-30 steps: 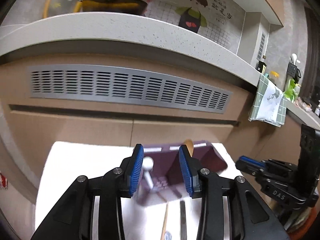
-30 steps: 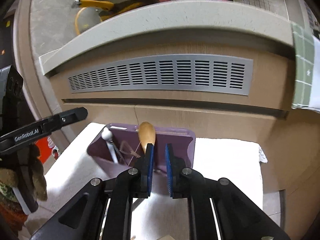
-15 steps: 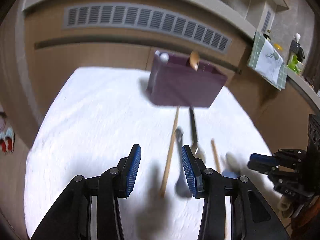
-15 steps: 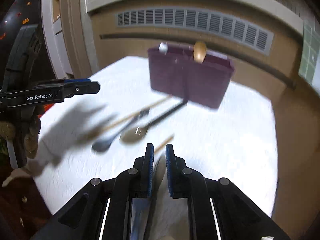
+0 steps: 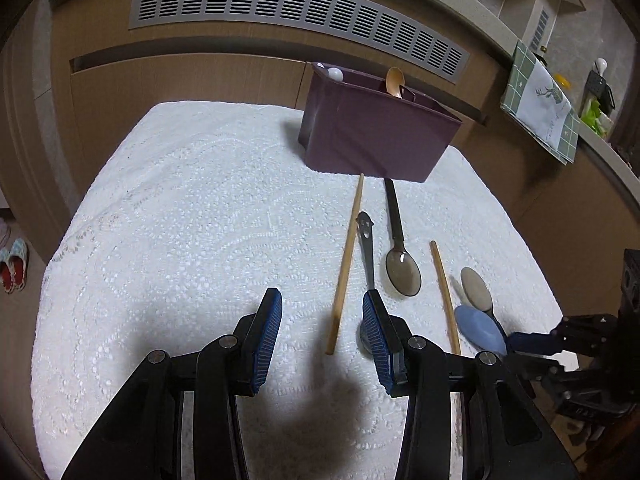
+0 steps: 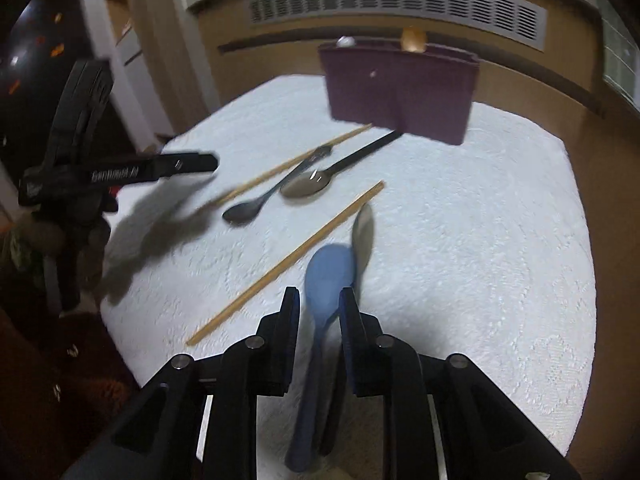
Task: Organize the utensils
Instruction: 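Move the right tool to the blue rice paddle, then grasp the blue rice paddle with the right tool while the left tool grasps a chopstick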
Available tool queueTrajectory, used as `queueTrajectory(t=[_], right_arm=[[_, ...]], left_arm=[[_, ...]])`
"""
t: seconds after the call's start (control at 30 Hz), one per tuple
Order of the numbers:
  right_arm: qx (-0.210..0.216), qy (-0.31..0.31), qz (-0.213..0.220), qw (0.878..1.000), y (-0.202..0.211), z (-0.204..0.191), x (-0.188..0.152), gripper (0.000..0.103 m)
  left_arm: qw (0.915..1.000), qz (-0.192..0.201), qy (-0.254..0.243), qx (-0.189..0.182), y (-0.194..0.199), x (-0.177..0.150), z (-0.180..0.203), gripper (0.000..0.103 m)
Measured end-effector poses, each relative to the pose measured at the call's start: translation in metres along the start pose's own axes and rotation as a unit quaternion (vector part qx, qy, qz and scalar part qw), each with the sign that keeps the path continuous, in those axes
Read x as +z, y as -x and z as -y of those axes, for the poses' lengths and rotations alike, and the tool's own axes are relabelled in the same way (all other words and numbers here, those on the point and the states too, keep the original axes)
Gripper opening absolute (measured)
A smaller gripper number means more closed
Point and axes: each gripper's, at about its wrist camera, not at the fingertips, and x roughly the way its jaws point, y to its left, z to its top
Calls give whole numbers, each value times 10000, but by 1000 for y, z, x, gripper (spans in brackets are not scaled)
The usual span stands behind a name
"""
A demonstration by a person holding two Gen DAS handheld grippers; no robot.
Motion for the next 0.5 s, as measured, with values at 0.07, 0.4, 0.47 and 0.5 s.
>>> queueTrajectory(t=[0.07, 0.4, 0.47, 0.5], right_arm=[[-167, 11, -110, 9998, -7, 0, -1, 19], [-485, -190, -323, 9981, -43, 7, 33, 26], [-494, -148, -322, 9982, -48, 5, 41, 26], [-484, -141, -333, 9982, -51, 5, 44, 26]], left_arm=[[10000, -7, -32, -1, 0, 0, 1, 43], [9999, -101, -23, 29, -4, 0, -1, 43], [9999, -120, -27, 25, -5, 0, -2, 43], [9999, -130, -34, 20, -5, 0, -2, 43]])
